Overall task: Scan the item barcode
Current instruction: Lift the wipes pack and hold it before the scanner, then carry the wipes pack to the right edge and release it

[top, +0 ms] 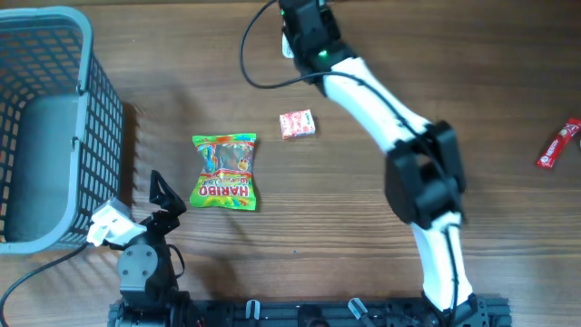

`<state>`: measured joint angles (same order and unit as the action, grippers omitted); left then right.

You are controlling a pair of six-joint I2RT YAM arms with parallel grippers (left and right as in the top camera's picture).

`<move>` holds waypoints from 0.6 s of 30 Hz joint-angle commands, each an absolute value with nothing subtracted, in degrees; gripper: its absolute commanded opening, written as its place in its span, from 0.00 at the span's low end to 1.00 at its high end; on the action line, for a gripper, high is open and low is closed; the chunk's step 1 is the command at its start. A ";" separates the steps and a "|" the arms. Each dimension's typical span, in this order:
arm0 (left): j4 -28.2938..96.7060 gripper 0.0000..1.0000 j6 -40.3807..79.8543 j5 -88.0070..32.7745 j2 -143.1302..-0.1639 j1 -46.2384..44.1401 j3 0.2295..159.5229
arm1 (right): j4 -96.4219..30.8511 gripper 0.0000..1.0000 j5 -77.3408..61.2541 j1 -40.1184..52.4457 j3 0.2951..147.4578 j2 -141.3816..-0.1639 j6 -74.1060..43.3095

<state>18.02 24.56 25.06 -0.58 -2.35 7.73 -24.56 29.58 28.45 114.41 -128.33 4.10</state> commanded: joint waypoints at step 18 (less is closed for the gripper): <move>17.93 1.00 24.08 25.56 -0.38 -2.11 7.49 | -46.37 0.04 12.71 -16.91 90.91 -115.94 -26.13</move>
<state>18.02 24.56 25.04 -0.54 -2.35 7.73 -49.87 18.00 -15.25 96.36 -114.96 -24.38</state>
